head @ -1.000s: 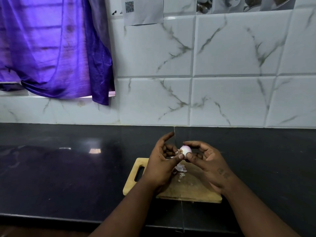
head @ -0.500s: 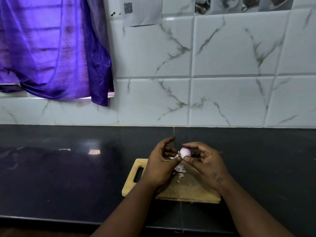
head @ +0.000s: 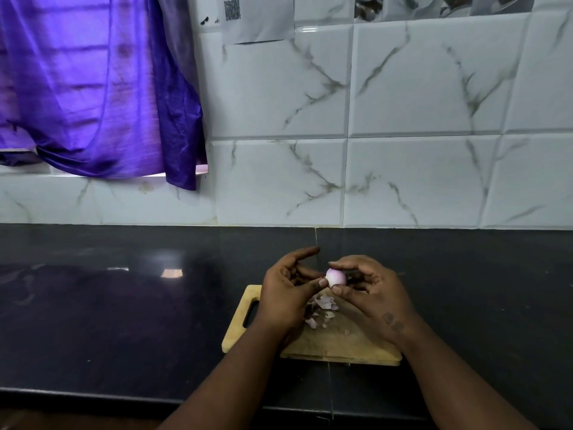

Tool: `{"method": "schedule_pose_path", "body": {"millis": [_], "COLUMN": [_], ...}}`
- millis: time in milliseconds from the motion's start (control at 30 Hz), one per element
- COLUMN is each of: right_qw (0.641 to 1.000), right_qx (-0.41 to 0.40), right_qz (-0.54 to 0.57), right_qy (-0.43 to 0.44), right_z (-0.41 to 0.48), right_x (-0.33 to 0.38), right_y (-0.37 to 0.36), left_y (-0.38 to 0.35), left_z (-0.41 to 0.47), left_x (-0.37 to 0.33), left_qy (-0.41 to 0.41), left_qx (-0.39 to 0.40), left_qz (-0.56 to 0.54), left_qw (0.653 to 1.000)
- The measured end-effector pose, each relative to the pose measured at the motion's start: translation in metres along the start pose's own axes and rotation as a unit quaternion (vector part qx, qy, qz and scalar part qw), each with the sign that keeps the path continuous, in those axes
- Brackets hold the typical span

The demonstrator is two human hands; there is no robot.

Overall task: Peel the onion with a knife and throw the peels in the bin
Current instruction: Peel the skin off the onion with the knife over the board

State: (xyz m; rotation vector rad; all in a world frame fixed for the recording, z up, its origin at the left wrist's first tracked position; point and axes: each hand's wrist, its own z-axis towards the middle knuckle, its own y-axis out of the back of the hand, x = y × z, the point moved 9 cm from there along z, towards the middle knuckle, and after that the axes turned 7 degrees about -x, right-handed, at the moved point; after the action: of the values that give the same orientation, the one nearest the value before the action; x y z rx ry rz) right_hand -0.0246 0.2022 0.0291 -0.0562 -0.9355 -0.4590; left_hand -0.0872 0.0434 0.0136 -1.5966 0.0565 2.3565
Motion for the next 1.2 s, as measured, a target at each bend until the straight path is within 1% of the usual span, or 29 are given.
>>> {"method": "schedule_pose_path", "body": {"millis": [100,200,267,333,400,433,500,633,733,767,833,900,1000,1100,1200], "right_qw": [0.999,0.994,0.991,0.988,0.987,0.987,0.986,0.985,0.985,0.985,0.985,0.985,0.985,0.985,0.983], "right_qx": [-0.001,-0.020,-0.037,-0.039,-0.043,-0.049,-0.061,-0.072,-0.074,-0.073,-0.071,-0.071,-0.071,-0.082,-0.084], "right_qz": [-0.029,-0.093,-0.126,-0.145,-0.156,-0.156,-0.150,-0.152,-0.151,-0.150,-0.148,-0.147,-0.148,-0.142,-0.150], "right_qy": [0.026,0.050,0.041,0.024,0.006,-0.005,-0.027,-0.040,-0.045,-0.046,-0.048,-0.052,-0.057,-0.059,-0.059], "right_z": [-0.001,0.000,0.002,0.003,0.002,0.002,0.000,-0.001,-0.002,-0.002,-0.003,-0.003,-0.003,-0.002,-0.001], "right_x": [0.005,0.006,0.001,-0.005,-0.010,-0.012,-0.015,-0.014,-0.013,-0.013,-0.013,-0.017,-0.021,-0.023,-0.026], "right_y": [0.001,0.004,0.007,0.008,0.009,0.010,0.013,0.013,0.013,0.013,0.011,0.010,0.009,0.012,0.013], "left_y": [0.002,-0.006,-0.009,-0.001,0.010,0.011,0.008,0.000,0.003,0.004,0.006,0.008,0.007,-0.001,-0.019], "left_z": [0.002,0.000,-0.004,-0.004,-0.004,-0.004,-0.006,-0.007,-0.006,-0.006,-0.006,0.000,0.025,0.059,0.081], "left_x": [-0.001,-0.003,-0.007,-0.010,-0.014,-0.015,-0.015,-0.015,-0.010,-0.010,-0.010,-0.004,0.017,0.030,0.050], "left_qy": [-0.005,-0.005,-0.010,-0.031,-0.060,-0.071,-0.083,-0.109,-0.065,-0.061,-0.069,-0.051,0.007,0.019,0.047], "left_qx": [0.002,0.028,0.031,-0.015,-0.066,-0.076,-0.074,-0.042,-0.048,-0.056,-0.076,-0.087,-0.058,0.002,0.098], "left_qz": [-0.015,-0.011,0.001,0.042,0.110,0.145,0.196,0.271,0.217,0.210,0.236,0.263,0.322,0.434,0.497], "left_qw": [1.000,1.000,0.999,0.999,0.990,0.984,0.974,0.956,0.973,0.974,0.966,0.960,0.945,0.901,0.861]}}
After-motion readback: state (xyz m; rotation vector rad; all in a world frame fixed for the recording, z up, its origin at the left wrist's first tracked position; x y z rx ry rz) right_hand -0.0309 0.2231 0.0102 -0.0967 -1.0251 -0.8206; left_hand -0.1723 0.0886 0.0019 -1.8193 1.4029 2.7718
